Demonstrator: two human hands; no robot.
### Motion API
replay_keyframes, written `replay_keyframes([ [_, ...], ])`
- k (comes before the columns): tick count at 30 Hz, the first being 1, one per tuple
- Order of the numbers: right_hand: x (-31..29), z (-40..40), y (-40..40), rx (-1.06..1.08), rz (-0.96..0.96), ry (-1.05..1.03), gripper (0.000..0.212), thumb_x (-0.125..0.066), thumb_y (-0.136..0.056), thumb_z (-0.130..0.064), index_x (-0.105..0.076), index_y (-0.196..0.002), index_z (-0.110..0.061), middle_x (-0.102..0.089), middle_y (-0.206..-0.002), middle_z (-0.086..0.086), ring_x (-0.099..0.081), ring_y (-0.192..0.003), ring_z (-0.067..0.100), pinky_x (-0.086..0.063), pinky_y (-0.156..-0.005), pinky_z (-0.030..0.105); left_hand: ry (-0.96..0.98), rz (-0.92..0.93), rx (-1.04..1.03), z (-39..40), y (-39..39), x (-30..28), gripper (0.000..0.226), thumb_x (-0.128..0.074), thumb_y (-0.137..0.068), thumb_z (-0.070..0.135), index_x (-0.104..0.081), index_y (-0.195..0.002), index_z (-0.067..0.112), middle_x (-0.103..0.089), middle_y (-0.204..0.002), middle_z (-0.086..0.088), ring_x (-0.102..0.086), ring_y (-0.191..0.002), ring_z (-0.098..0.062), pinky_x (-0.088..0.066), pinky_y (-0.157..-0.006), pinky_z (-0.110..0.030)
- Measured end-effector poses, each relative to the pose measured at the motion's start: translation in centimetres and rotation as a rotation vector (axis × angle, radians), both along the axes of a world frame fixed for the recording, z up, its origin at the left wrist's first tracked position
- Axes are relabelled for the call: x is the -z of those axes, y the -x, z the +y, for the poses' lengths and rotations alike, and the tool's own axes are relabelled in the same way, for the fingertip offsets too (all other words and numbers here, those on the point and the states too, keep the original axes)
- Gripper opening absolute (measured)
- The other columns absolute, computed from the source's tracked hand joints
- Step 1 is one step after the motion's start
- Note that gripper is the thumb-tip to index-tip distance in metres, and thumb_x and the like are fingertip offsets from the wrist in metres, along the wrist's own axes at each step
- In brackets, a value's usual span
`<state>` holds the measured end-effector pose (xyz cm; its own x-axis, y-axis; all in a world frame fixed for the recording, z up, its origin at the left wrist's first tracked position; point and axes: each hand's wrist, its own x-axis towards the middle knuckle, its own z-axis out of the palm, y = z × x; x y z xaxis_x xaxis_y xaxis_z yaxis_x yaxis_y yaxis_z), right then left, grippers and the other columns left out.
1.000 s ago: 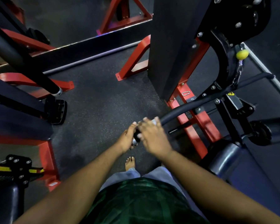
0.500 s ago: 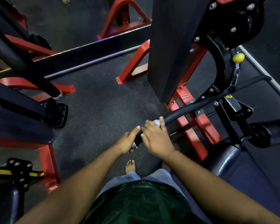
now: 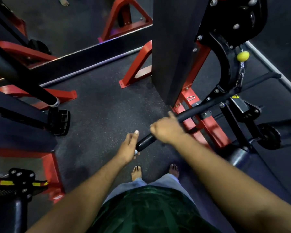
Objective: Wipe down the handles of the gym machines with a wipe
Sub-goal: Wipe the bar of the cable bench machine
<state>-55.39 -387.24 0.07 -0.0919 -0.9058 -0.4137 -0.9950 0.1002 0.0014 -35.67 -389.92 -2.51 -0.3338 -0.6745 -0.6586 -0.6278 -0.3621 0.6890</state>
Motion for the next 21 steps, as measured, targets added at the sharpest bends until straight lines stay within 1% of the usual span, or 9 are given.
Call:
replay_keyframes([
  [2, -0.1, 0.4, -4.8, -0.147, -0.07, -0.022, 0.041, -0.035, -0.101, -0.038, -0.072, -0.104, -0.02, -0.074, -0.106, 0.006, -0.066, -0.106, 0.027, -0.018, -0.119, 0.056, 0.032, 0.023, -0.032, 0.4, -0.4, 0.3, 0.038, -0.031, -0.106, 0.06, -0.049, -0.112, 0.027, -0.067, -0.097, -0.01, -0.068, -0.078, -0.024, -0.055, -0.064, -0.038],
  [4, -0.4, 0.8, -6.2, -0.183, -0.132, -0.062, 0.045, -0.032, -0.102, -0.04, -0.072, -0.104, -0.019, -0.073, -0.108, 0.006, -0.066, -0.108, 0.026, -0.018, -0.12, 0.053, 0.016, 0.061, -0.046, 0.9, -0.9, 0.5, 0.035, -0.032, -0.106, 0.061, -0.047, -0.112, 0.03, -0.068, -0.096, -0.009, -0.067, -0.081, -0.023, -0.056, -0.069, -0.042],
  [6, -1.3, 0.8, -3.9, -0.144, -0.069, -0.109, 0.045, -0.03, -0.104, -0.041, -0.07, -0.103, -0.022, -0.074, -0.11, 0.003, -0.067, -0.11, 0.023, -0.021, -0.116, 0.053, -0.04, 0.101, -0.057, 1.6, -1.0, 0.2, 0.034, -0.031, -0.108, 0.055, -0.045, -0.121, 0.027, -0.067, -0.088, -0.008, -0.065, -0.072, -0.019, -0.052, -0.061, -0.034],
  [8, -2.3, 0.1, -0.7, -0.058, 0.042, -0.165, 0.042, -0.029, -0.104, -0.041, -0.067, -0.1, -0.024, -0.072, -0.112, 0.001, -0.066, -0.11, 0.022, -0.023, -0.109, 0.054, -0.064, 0.109, -0.045, 2.1, -1.0, -0.3, 0.037, -0.029, -0.109, 0.051, -0.046, -0.123, 0.023, -0.065, -0.088, -0.011, -0.062, -0.069, -0.015, -0.048, -0.059, -0.028],
  [11, -3.4, -0.7, 0.3, -0.019, 0.065, -0.216, 0.037, -0.03, -0.103, -0.039, -0.063, -0.092, -0.026, -0.071, -0.112, 0.001, -0.064, -0.108, 0.024, -0.026, -0.105, 0.053, -0.06, 0.136, -0.049, 2.3, -0.8, -0.8, 0.037, -0.028, -0.109, 0.051, -0.051, -0.121, 0.024, -0.065, -0.102, -0.01, -0.065, -0.082, -0.019, -0.047, -0.067, -0.03],
  [14, -1.6, 1.1, -4.0, -0.032, 0.004, 0.029, 0.042, -0.033, -0.103, -0.041, -0.07, -0.098, -0.022, -0.073, -0.105, 0.0, -0.065, -0.103, 0.026, -0.03, -0.104, 0.047, -0.048, 0.174, -0.037, 1.6, -1.0, -1.5, 0.043, -0.025, -0.108, 0.054, -0.05, -0.125, 0.023, -0.065, -0.105, -0.006, -0.065, -0.086, -0.018, -0.051, -0.071, -0.032],
  [17, 0.9, 4.6, -5.7, -0.043, -0.122, 0.342, 0.035, -0.037, -0.103, -0.042, -0.068, -0.103, -0.026, -0.068, -0.103, -0.007, -0.06, -0.11, 0.019, -0.022, -0.118, 0.059, -0.066, 0.179, -0.03, 1.0, -1.3, -1.5, 0.048, -0.026, -0.109, 0.052, -0.055, -0.126, 0.018, -0.066, -0.105, -0.003, -0.065, -0.09, -0.016, -0.053, -0.073, -0.032],
  [19, 2.0, 5.9, -3.3, -0.055, -0.109, 0.435, 0.034, -0.04, -0.104, -0.044, -0.067, -0.116, -0.028, -0.066, -0.115, -0.009, -0.056, -0.122, 0.016, -0.015, -0.116, 0.07, -0.08, 0.156, 0.033, 0.9, -1.3, -1.1, 0.049, -0.031, -0.11, 0.049, -0.062, -0.12, 0.013, -0.07, -0.095, -0.008, -0.066, -0.075, -0.012, -0.051, -0.064, -0.026],
  [21, 2.4, 6.1, -0.1, 0.115, -0.079, 0.467, 0.039, -0.036, -0.106, -0.044, -0.065, -0.125, -0.028, -0.064, -0.129, -0.008, -0.049, -0.136, 0.016, -0.008, -0.115, 0.075, -0.086, 0.12, 0.09, 0.9, -1.3, -0.9, 0.049, -0.038, -0.11, 0.043, -0.066, -0.112, 0.003, -0.068, -0.081, -0.009, -0.061, -0.063, -0.01, -0.048, -0.06, -0.024],
])
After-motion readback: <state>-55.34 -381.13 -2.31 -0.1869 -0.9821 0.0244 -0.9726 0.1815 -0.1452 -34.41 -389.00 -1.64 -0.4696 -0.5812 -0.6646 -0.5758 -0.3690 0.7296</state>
